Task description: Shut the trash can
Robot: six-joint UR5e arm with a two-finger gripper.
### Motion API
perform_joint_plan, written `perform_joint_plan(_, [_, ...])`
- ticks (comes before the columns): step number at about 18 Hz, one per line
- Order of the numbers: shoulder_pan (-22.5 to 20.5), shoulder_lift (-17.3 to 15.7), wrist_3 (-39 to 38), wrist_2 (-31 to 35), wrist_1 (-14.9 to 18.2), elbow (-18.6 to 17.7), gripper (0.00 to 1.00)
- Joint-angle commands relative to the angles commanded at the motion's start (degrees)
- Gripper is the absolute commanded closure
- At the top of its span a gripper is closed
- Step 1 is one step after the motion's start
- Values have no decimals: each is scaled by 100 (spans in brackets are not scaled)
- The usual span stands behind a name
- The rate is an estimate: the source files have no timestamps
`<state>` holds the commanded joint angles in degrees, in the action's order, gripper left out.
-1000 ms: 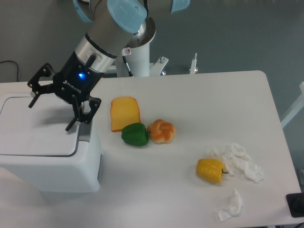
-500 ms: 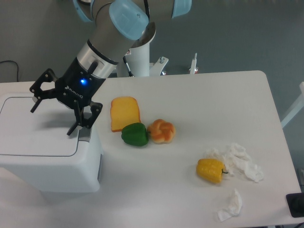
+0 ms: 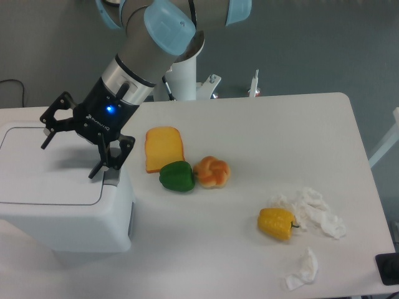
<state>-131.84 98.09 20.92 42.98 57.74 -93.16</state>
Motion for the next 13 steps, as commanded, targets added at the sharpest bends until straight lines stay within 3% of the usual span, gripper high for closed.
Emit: perform_joint_plan(13, [-61, -53, 254, 17, -18, 88, 0])
